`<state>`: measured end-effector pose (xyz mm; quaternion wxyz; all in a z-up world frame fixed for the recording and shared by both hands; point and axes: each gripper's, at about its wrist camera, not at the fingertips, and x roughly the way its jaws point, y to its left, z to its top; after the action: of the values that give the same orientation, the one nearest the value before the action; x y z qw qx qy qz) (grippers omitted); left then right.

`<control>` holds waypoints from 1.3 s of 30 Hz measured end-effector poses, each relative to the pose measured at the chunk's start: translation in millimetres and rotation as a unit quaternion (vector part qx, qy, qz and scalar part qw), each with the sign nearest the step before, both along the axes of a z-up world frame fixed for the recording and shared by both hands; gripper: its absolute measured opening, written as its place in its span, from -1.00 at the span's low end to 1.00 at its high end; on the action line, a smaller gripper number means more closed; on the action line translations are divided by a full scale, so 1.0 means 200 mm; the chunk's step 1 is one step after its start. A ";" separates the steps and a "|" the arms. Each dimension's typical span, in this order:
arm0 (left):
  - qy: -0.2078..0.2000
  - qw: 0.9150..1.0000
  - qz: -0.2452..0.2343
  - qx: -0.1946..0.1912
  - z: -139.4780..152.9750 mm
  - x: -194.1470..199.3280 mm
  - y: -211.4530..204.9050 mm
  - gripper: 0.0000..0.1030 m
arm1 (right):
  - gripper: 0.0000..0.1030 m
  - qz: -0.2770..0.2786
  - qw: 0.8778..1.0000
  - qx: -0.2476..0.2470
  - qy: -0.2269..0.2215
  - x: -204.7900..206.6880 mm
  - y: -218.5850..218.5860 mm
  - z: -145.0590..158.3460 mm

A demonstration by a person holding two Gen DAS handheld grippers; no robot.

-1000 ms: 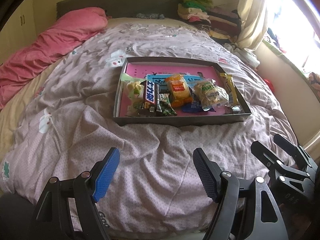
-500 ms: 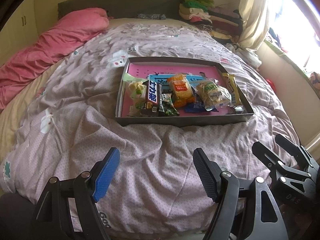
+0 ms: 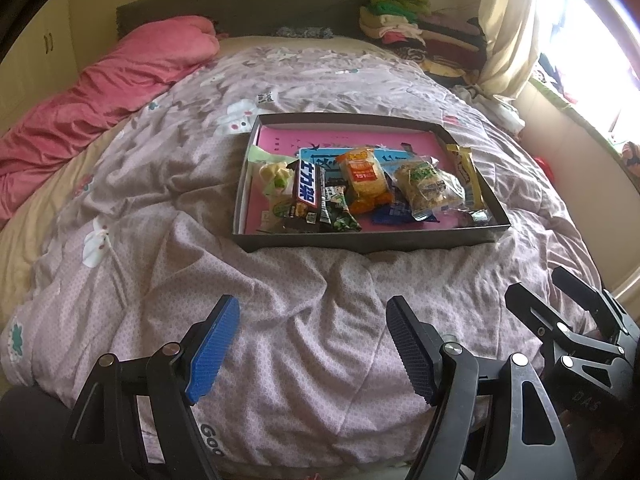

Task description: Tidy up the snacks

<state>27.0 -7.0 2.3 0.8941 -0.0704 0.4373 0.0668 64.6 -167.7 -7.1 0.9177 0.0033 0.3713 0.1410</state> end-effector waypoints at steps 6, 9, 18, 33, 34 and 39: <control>0.003 1.000 0.000 0.004 0.00 0.00 -0.01 0.50 | 0.77 0.004 1.000 -0.002 -0.002 0.00 0.01 0.00; 0.006 1.000 -0.003 0.007 -0.01 0.00 -0.02 0.50 | 0.77 0.003 1.000 -0.002 -0.001 0.00 0.01 0.00; 0.006 1.000 -0.003 0.008 -0.01 0.00 -0.02 0.50 | 0.77 0.009 1.000 0.005 -0.001 0.00 0.01 0.00; 0.005 1.000 0.003 0.004 -0.01 0.00 0.01 0.50 | 0.78 0.008 1.000 0.005 0.005 0.00 0.00 -0.01; 0.005 1.000 0.005 0.003 -0.01 0.00 0.01 0.50 | 0.78 0.008 1.000 0.005 0.005 0.00 0.01 -0.01; 0.005 1.000 0.013 0.002 -0.02 0.01 0.03 0.50 | 0.78 0.008 1.000 0.004 0.008 0.00 0.00 -0.02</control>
<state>29.3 -0.7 -1.6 0.8912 -0.0743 0.4403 0.0799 64.5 -166.7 -10.6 0.9133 0.0047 0.3785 0.1501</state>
